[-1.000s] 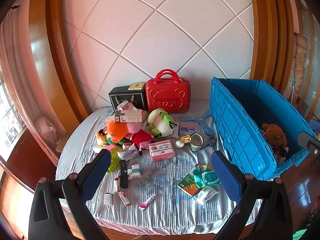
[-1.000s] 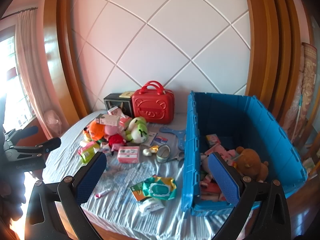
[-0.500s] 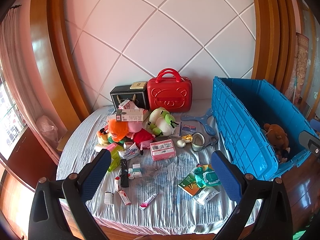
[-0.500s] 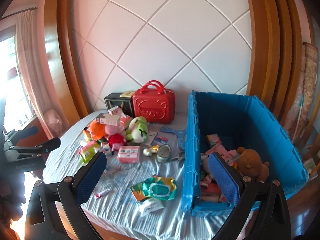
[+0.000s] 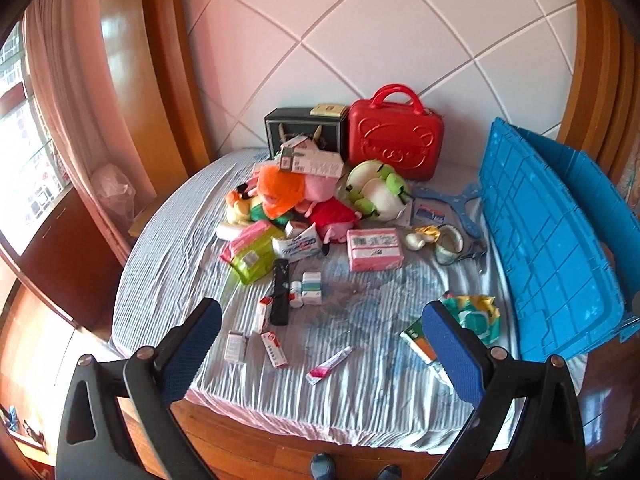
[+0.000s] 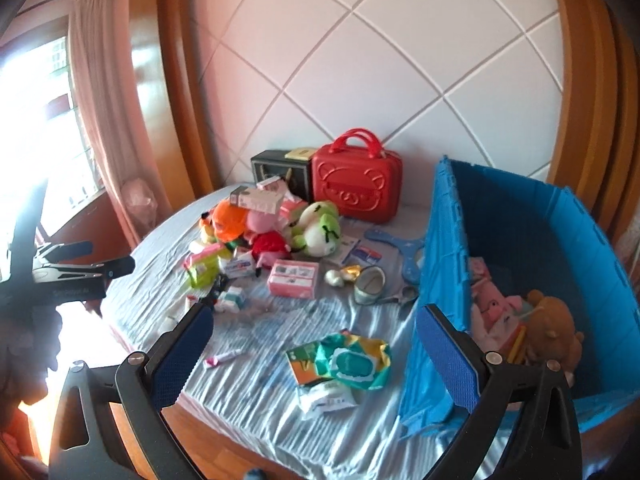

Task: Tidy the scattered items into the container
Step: 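Grasp the white medicine box with the left tool while the right tool grasps the pink ointment tube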

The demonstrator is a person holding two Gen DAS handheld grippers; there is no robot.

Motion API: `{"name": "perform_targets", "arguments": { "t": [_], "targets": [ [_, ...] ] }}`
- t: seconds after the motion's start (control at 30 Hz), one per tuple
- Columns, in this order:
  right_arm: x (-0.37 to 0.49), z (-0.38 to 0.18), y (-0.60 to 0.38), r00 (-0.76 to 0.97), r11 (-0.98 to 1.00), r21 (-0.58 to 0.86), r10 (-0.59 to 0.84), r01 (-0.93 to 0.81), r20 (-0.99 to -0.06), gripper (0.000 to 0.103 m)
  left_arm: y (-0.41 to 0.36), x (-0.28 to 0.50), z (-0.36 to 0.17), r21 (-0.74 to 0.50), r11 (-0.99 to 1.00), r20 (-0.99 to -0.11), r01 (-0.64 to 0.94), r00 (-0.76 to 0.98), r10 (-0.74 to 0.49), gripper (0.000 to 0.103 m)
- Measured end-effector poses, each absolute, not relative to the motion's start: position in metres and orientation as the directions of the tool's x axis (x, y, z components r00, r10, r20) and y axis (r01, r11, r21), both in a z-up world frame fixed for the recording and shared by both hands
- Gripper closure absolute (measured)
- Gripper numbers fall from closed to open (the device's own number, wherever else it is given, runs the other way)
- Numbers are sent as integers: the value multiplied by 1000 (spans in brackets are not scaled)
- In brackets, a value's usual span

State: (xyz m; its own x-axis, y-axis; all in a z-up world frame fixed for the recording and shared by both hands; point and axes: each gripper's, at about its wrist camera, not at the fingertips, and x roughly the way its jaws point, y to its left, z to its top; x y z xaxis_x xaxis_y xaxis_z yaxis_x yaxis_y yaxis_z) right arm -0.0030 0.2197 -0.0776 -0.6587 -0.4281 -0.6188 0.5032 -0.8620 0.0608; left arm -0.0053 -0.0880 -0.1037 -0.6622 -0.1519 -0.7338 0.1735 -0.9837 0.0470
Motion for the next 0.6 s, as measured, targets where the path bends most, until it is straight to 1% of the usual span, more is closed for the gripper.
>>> {"name": "perform_targets", "arguments": {
  "t": [0.13,0.33,0.5,0.6],
  "targets": [
    [-10,-119,196,-609,-846,74,-437,527,-662,0,-121,-11,-154,86,-981,-771,176,-612,-178,1],
    [-24,-184,157,-556,-852,86,-409,516,-724,0,-171,-21,-228,150,-977,-817,153,-537,-209,1],
    [-35,-249,115,-475,-843,92,-385,530,-791,0,-204,-40,-286,105,-984,-876,141,-455,-159,1],
    [-40,-284,88,-438,-834,88,-372,545,-818,0,-206,-54,-315,80,-991,-892,107,-436,-119,1]
  ]
}}
